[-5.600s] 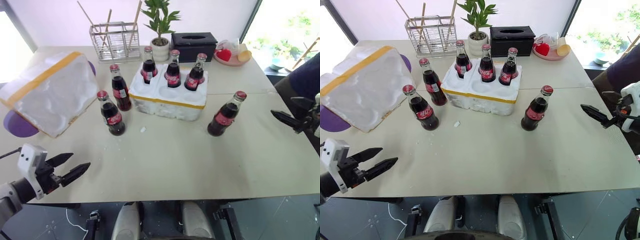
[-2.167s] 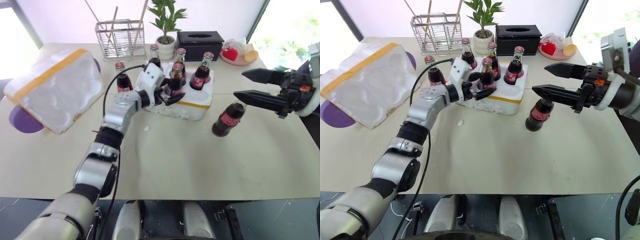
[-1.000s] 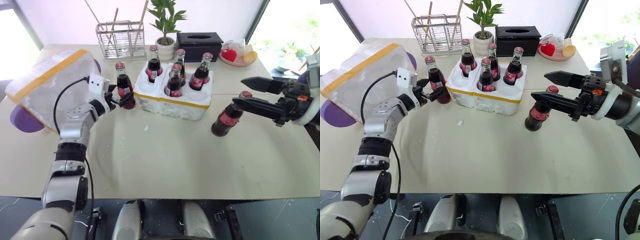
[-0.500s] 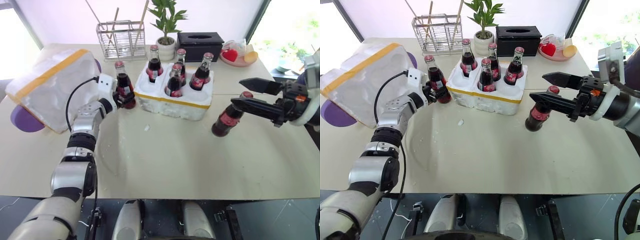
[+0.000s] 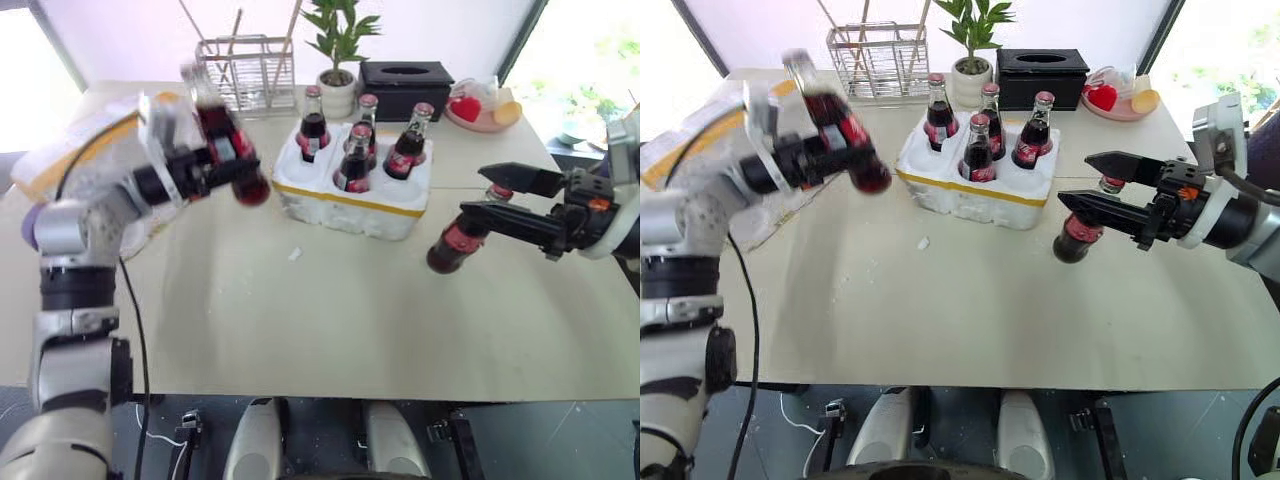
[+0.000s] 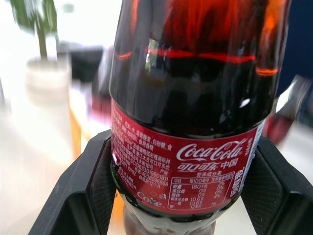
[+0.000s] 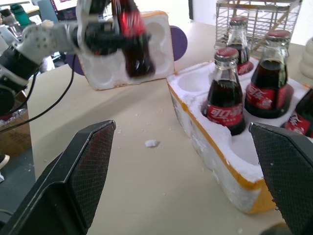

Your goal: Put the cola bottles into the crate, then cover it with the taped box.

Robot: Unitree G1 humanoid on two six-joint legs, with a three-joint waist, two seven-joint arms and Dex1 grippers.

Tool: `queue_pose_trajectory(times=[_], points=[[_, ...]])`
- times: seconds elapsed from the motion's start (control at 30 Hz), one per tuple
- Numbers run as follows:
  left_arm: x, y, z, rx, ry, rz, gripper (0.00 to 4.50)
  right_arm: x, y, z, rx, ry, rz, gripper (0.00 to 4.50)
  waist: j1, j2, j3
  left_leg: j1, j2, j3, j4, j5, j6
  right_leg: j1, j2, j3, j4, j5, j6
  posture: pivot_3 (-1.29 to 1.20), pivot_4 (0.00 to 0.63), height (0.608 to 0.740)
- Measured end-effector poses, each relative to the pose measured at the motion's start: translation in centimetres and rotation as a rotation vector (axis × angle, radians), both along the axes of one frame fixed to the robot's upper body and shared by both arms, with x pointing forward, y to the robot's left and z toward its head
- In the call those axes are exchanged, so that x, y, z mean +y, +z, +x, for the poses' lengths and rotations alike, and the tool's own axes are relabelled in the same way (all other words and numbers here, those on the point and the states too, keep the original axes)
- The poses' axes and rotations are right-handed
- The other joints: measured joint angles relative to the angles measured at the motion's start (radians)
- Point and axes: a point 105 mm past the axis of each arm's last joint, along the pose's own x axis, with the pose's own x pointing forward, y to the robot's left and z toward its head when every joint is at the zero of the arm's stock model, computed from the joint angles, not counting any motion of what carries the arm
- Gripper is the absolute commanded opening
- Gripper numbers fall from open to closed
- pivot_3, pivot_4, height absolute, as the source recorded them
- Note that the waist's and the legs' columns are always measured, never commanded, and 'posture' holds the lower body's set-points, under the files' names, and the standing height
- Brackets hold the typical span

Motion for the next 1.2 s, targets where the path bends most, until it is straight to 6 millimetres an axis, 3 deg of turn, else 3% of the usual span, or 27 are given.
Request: queue_pose_trajectory(times=[0.07, 0.13, 0.3, 0.6, 0.67, 0.73, 0.83, 0.93, 1.03, 1.13, 1.2], points=[[-1.1, 1.5, 0.9, -0.031, 0.008, -0.035, 2.81, 0.1, 0.0, 0.0, -0.003, -0.001, 0.001, 4.5, 0.001, 0.0, 0.0, 0.001, -0.001, 0.0, 0.0, 0.0, 0.0, 0.002, 0.0, 0.0, -0.002, 0.0, 0.0, 0.0, 0.15, 0.74], [-2.5, 1.5, 2.3, -0.041, 0.032, -0.03, 2.81, 0.1, 0.0, 0.0, -0.007, -0.003, 0.004, 4.5, 0.005, 0.0, 0.0, 0.001, -0.001, 0.0, -0.001, 0.0, 0.0, 0.002, 0.0, 0.0, -0.002, 0.002, 0.003, 0.0, 0.15, 0.74], [-5.2, -4.2, 4.8, 0.088, 0.047, 0.077, 2.81, 0.1, -0.2, 0.1, 0.001, -0.013, 0.019, 4.5, 0.003, -0.001, 0.001, -0.001, 0.0, 0.0, -0.003, 0.0, 0.001, -0.003, 0.001, 0.0, 0.001, 0.002, 0.004, 0.0, 0.15, 0.74], [-6.6, -7.3, 5.6, 0.035, 0.082, 0.251, 2.81, -0.3, -0.8, 0.1, 0.016, -0.045, 0.038, 4.5, -0.004, -0.002, 0.001, -0.002, 0.0, 0.0, -0.003, 0.0, 0.001, -0.006, 0.001, 0.001, 0.003, 0.002, 0.004, 0.0, 0.15, 0.74], [-6.9, -8.2, 5.8, 0.022, 0.108, 0.289, 3.84, -0.2, -0.8, 0.0, 0.013, -0.045, 0.032, 4.5, -0.005, -0.002, 0.001, -0.002, 0.0, 0.0, -0.003, 0.0, 0.001, -0.005, 0.001, 0.001, 0.003, 0.002, 0.004, 0.0, 0.15, 0.74], [-7.1, -8.1, 5.9, -0.004, 0.118, 0.286, 4.48, -0.2, -0.8, 0.1, 0.012, -0.048, 0.033, 4.5, -0.005, -0.001, 0.001, -0.002, 0.0, 0.0, -0.003, 0.0, 0.001, -0.005, 0.001, 0.001, 0.003, 0.002, 0.004, 0.0, 0.15, 0.74], [-7.3, -8.2, 5.8, -0.016, 0.121, 0.272, 4.48, -0.3, -0.9, 0.1, 0.014, -0.054, 0.034, 4.5, -0.001, -0.001, 0.001, -0.001, 0.0, 0.0, -0.003, 0.0, 0.001, -0.004, 0.001, 0.001, 0.003, 0.002, 0.004, 0.0, 0.15, 0.74], [-6.7, -7.8, 5.3, 0.007, 0.106, 0.199, 4.48, -0.7, -1.1, 0.0, 0.02, -0.072, 0.037, 4.5, -0.001, -0.001, 0.001, -0.001, 0.0, 0.0, -0.003, 0.0, 0.001, -0.004, 0.001, 0.001, 0.004, 0.002, 0.004, 0.0, 0.15, 0.74], [-5.4, -4.9, 4.0, 0.035, 0.051, 0.05, 4.48, -1.6, -0.6, -0.8, -0.002, -0.101, 0.048, 4.5, -0.003, -0.001, 0.001, -0.001, 0.0, 0.0, -0.003, 0.0, 0.001, -0.004, 0.001, 0.001, 0.004, 0.002, 0.004, 0.0, 0.15, 0.74], [-2.7, -1.0, 1.1, 0.013, -0.034, -0.055, 4.48, -3.1, -0.2, -2.3, -0.015, -0.16, 0.07, 4.5, -0.015, -0.001, 0.001, 0.0, 0.0, -0.001, -0.004, 0.0, 0.001, -0.004, 0.001, 0.001, 0.005, 0.002, 0.004, 0.0, 0.15, 0.74], [-1.8, 0.0, -1.6, -0.003, -0.118, -0.055, 4.48, -4.1, -1.5, -3.3, 0.027, -0.225, 0.064, 4.5, -0.017, 0.0, 0.0, 0.003, 0.001, -0.001, -0.004, 0.0, 0.001, 0.0, 0.001, 0.0, 0.005, 0.001, 0.005, 0.0, 0.15, 0.74]])
